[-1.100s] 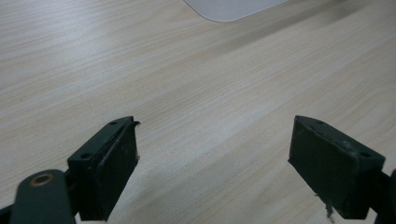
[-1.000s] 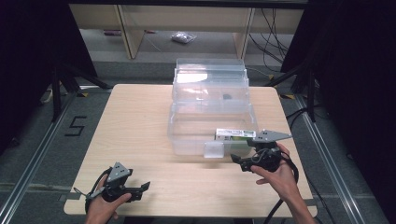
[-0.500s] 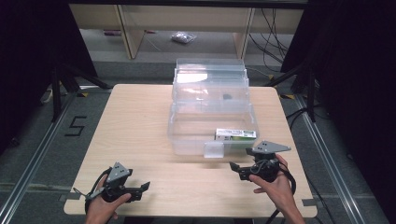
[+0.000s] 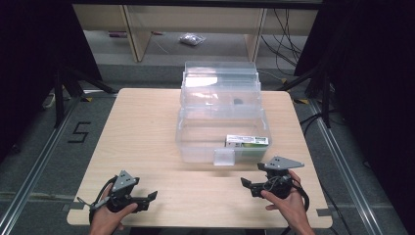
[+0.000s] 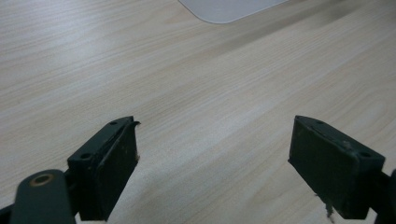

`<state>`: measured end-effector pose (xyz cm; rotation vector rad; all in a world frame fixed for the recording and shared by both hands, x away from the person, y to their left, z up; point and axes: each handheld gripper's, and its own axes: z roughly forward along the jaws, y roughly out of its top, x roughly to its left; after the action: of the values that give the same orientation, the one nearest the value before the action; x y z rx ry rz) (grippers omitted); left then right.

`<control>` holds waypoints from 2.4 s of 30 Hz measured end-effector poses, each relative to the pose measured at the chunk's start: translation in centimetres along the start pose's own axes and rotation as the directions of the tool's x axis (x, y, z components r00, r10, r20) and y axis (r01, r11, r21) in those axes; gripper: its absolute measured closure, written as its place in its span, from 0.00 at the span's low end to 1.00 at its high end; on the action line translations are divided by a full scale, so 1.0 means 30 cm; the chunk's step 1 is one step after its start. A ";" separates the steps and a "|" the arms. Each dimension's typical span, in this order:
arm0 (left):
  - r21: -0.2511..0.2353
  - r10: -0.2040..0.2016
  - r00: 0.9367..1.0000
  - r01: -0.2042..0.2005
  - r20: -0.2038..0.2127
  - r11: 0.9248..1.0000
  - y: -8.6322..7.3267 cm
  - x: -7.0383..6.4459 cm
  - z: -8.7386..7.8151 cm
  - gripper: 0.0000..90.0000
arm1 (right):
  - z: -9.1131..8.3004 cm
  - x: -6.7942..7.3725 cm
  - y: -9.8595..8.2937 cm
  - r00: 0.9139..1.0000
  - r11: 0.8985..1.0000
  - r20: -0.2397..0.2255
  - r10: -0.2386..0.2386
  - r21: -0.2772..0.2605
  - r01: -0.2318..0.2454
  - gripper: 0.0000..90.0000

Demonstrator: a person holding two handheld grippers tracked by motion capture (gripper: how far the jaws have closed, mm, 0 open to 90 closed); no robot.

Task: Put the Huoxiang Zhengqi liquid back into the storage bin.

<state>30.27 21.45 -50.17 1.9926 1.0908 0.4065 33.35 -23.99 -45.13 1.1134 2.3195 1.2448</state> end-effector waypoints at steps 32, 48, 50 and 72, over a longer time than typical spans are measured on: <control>0.001 0.003 1.000 -0.003 -0.007 1.000 -0.001 -0.002 0.004 0.16 | -0.018 0.018 -0.099 0.999 0.998 -0.004 0.040 0.038 -0.040 0.18; 0.006 0.009 1.000 -0.009 0.000 1.000 -0.001 -0.004 0.003 0.16 | -0.047 0.015 -0.144 0.999 0.998 0.006 0.046 0.041 -0.046 0.18; 0.012 0.014 1.000 -0.014 0.003 1.000 0.000 -0.004 0.003 0.16 | -0.053 0.020 -0.150 0.998 0.996 0.011 0.069 0.051 -0.069 0.18; 0.018 0.012 1.000 -0.012 0.010 1.000 -0.002 -0.005 0.006 0.16 | -0.085 0.023 -0.201 0.997 0.994 0.023 0.071 0.083 -0.072 0.18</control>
<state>30.27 21.24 -50.32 2.0157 1.0803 0.3942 28.46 -26.96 -48.38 1.2408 2.3557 1.1644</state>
